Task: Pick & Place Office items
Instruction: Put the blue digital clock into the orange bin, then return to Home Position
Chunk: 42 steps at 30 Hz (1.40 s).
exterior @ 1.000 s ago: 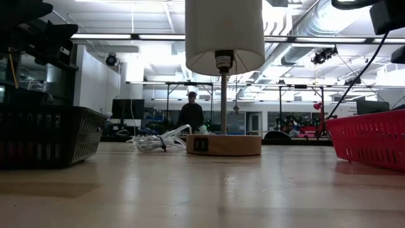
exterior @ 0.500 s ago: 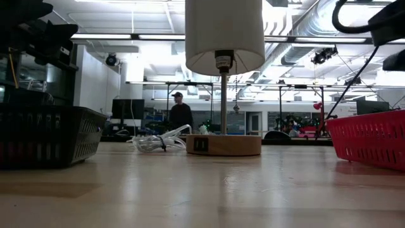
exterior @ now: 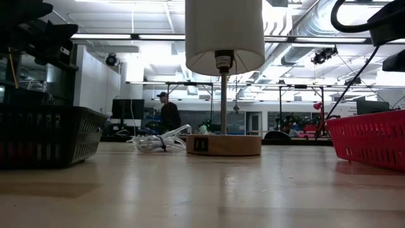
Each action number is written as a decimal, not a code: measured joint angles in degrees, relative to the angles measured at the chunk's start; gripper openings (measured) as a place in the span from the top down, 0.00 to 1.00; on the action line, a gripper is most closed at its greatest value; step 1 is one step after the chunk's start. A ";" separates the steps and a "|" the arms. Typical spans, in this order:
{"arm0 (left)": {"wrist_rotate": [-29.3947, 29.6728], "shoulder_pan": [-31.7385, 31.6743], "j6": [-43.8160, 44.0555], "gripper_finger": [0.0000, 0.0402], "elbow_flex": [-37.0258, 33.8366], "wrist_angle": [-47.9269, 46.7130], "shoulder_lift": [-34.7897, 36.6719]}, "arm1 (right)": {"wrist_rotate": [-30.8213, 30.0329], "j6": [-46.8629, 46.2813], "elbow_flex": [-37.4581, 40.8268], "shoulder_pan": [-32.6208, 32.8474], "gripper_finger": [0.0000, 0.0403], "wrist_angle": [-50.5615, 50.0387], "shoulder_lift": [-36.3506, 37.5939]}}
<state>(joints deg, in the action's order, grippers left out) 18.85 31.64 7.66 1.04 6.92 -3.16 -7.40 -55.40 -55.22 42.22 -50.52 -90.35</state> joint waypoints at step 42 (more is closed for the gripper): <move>0.00 -0.02 0.00 0.50 0.00 0.00 0.00 | -0.94 -0.26 0.00 -4.17 0.49 -3.08 5.88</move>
<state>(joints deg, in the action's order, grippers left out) 18.85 31.62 7.66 1.04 6.92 -3.16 -8.34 -55.66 -55.22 38.04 -53.60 -84.46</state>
